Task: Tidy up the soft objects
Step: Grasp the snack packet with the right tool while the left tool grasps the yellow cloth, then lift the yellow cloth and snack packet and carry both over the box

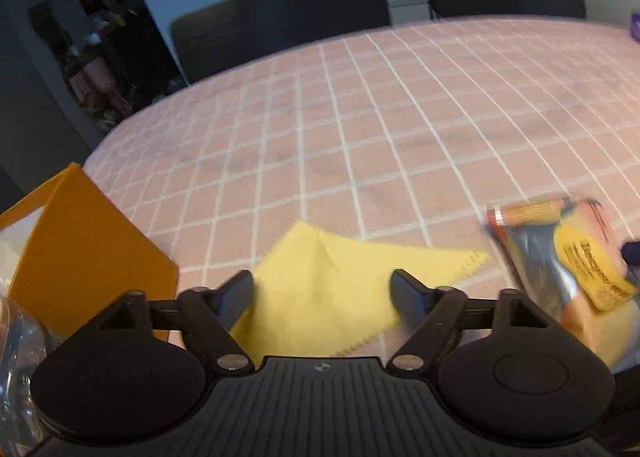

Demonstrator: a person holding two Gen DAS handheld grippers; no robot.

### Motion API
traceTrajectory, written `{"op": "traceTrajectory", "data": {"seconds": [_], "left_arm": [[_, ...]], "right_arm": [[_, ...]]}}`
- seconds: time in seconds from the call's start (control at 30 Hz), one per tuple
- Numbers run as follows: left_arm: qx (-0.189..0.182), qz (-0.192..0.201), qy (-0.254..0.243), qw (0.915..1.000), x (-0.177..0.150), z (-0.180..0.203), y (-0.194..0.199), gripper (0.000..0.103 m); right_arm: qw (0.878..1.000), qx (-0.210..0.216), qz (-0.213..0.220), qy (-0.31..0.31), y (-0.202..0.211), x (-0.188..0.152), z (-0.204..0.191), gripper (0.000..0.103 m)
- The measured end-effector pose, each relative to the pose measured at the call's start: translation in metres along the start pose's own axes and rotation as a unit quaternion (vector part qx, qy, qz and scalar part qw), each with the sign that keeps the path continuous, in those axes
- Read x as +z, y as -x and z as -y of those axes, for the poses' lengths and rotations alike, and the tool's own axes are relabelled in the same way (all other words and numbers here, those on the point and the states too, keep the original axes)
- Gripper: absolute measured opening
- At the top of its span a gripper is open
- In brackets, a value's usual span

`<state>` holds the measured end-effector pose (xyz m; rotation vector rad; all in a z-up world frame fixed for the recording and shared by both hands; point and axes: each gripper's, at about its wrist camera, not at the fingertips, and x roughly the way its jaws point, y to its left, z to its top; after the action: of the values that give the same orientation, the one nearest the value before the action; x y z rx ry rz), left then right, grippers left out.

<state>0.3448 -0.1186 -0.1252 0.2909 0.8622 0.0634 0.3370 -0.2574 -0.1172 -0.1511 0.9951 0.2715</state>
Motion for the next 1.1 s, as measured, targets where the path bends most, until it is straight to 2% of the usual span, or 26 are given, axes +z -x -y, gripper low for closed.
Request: {"op": "traceTrajectory", "data": {"seconds": [0.13, 0.2, 0.27, 0.3, 0.57, 0.63, 0.83, 1.1], "left_arm": [[-0.014, 0.004, 0.022, 0.9997, -0.004, -0.006, 0.001, 0.094], [-0.05, -0.01, 0.059, 0.997, -0.001, -0.014, -0.003, 0.08], [-0.08, -0.025, 0.091, 0.9923, 0.001, -0.021, -0.005, 0.062], [-0.086, -0.026, 0.092, 0.9916, 0.001, -0.021, -0.005, 0.06], [-0.107, -0.006, 0.071, 0.9917, -0.002, -0.012, 0.004, 0.016], [-0.111, -0.002, 0.057, 0.9921, -0.004, -0.01, 0.006, 0.01], [-0.155, 0.016, 0.034, 0.9872, -0.025, -0.003, 0.025, 0.005], [-0.202, 0.068, 0.026, 0.9766, -0.057, -0.006, 0.077, 0.005]], "right_arm": [[1.0, 0.007, 0.005, 0.0, 0.004, -0.002, 0.01, 0.079], [1.0, 0.008, 0.006, 0.001, 0.007, -0.004, 0.012, 0.073], [1.0, 0.008, 0.005, 0.001, 0.009, -0.006, 0.014, 0.071], [1.0, 0.008, 0.006, 0.002, 0.01, -0.007, 0.015, 0.071], [1.0, 0.005, -0.002, -0.002, 0.017, -0.013, 0.02, 0.068], [1.0, 0.003, -0.005, -0.004, 0.019, -0.014, 0.021, 0.067], [1.0, 0.007, -0.012, -0.015, 0.031, -0.025, 0.022, 0.063], [0.999, 0.015, -0.022, -0.026, 0.059, -0.047, 0.019, 0.058]]}}
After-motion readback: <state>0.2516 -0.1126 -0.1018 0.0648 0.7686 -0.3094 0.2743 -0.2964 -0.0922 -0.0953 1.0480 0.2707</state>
